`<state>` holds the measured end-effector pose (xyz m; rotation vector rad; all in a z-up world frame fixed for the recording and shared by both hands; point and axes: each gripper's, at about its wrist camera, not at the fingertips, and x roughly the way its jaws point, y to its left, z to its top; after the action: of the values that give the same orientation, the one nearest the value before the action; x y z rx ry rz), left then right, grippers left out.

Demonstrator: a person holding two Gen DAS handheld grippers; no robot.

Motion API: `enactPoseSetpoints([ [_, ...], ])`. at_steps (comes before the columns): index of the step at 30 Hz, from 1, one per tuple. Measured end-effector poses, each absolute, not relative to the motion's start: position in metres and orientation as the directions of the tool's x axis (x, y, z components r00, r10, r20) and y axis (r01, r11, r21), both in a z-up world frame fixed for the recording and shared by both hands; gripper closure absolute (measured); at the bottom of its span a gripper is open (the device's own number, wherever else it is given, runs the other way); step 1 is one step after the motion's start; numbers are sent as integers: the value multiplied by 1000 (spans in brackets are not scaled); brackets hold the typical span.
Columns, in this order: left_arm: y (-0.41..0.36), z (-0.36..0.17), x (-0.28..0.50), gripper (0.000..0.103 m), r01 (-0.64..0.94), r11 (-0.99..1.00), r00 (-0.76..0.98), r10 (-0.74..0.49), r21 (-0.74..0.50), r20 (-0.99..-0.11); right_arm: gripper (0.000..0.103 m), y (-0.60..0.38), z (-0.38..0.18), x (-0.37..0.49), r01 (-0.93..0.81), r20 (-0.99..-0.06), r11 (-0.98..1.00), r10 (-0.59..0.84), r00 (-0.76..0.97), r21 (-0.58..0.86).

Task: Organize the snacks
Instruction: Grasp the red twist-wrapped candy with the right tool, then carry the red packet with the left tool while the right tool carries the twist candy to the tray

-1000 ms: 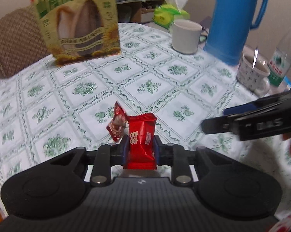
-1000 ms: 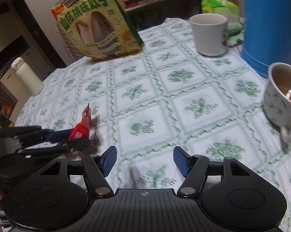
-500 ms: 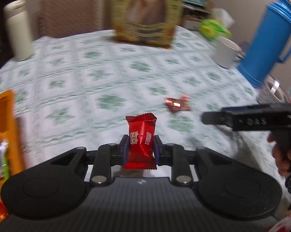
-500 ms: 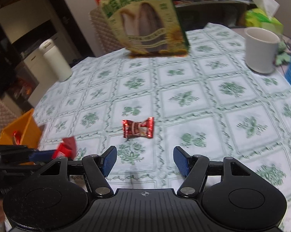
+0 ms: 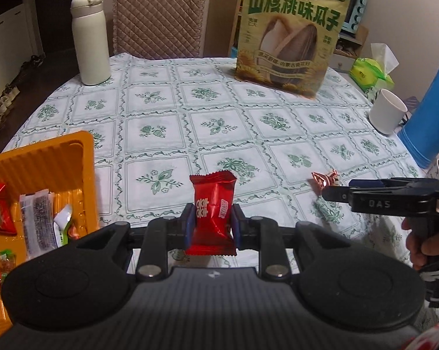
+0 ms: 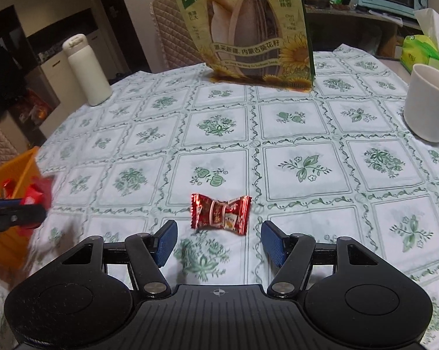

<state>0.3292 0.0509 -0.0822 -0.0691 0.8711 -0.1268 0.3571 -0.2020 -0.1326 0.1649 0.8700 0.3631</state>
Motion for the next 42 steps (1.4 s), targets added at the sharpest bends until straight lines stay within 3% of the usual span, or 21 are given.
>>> enactPoseSetpoints([
  [5, 55, -82, 329, 80, 64, 991, 640, -128, -114, -758, 39, -193, -136, 366, -221, -711, 936, 351, 609, 273],
  [8, 56, -81, 329, 80, 61, 992, 641, -126, -113, -757, 52, -186, -138, 370, -213, -719, 945, 328, 612, 249],
  [18, 56, -81, 326, 80, 54, 992, 638, -124, -116, -760, 66, -171, -138, 367, -246, -719, 959, 272, 639, 143],
  [42, 38, -72, 299, 80, 49, 993, 647, -112, -105, -754, 69, -185, -130, 340, -285, -714, 934, 349, 608, 214],
])
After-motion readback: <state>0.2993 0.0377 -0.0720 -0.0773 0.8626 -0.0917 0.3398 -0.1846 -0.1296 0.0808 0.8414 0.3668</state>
